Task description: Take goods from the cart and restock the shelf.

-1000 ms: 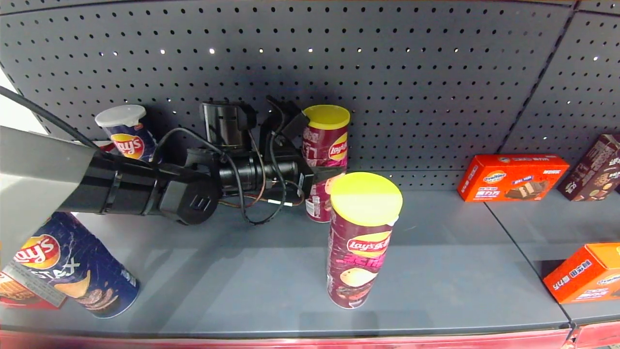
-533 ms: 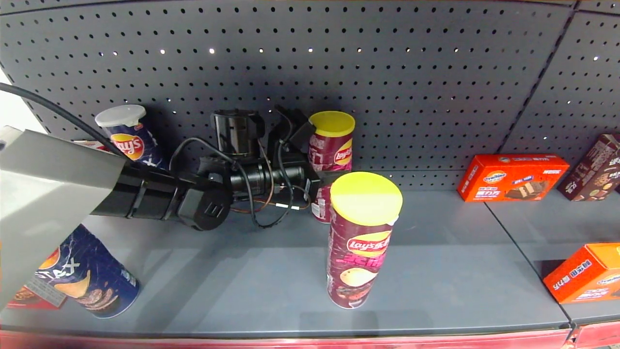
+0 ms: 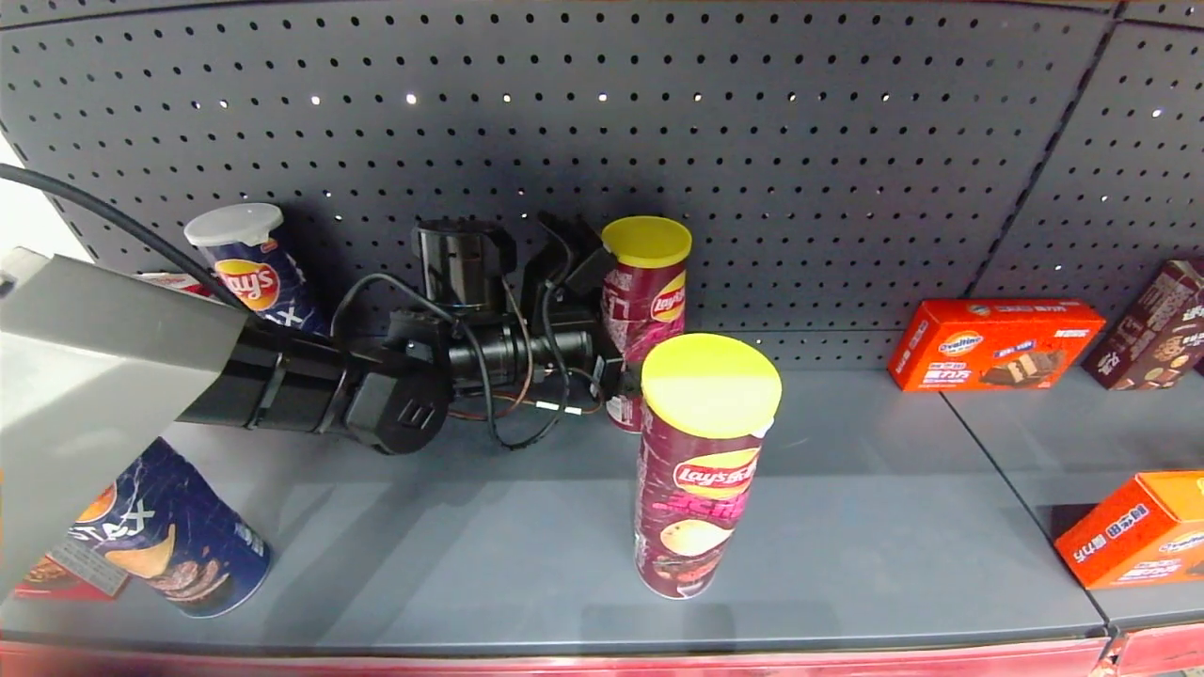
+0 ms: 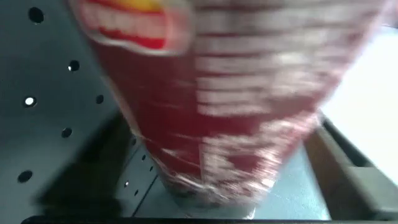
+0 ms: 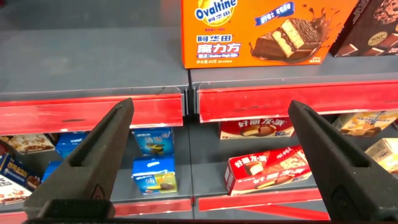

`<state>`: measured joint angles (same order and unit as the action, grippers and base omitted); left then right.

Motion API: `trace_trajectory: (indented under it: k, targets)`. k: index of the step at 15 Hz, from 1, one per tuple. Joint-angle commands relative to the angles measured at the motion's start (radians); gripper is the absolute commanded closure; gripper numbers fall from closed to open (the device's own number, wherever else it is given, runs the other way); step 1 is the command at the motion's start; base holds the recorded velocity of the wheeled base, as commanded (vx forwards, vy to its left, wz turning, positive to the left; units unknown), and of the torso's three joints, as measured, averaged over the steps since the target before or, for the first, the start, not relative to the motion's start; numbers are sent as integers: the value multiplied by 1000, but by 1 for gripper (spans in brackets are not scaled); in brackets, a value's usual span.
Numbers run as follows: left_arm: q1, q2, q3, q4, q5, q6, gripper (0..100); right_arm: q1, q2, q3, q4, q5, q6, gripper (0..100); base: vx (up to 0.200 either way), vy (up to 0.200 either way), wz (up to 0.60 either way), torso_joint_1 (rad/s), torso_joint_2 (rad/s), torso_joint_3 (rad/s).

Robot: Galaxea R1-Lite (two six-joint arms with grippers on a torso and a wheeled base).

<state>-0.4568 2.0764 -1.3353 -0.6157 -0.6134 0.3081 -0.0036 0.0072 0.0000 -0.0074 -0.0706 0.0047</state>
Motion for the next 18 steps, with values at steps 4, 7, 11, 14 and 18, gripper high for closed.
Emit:
trace_trajectory:
  k: [4,7,11,14,18]
  targets:
    - [9,-114,163,-71,20,9,0,1,2,0,0,0,0,0,0,0,0,0,0,0]
    - [6,-139,206,-73,158,9,0,1,0,0,0,0,0,0,0,0,0,0,0,0]
    - [3,-150,229,-73,205,11,0,1,2,0,0,0,0,0,0,0,0,0,0,0]
    - [4,-159,248,-73,245,11,0,1,0,0,0,0,0,0,0,0,0,0,0,0]
    - [13,-168,263,-76,325,-3,0,1,2,0,0,0,0,0,0,0,0,0,0,0]
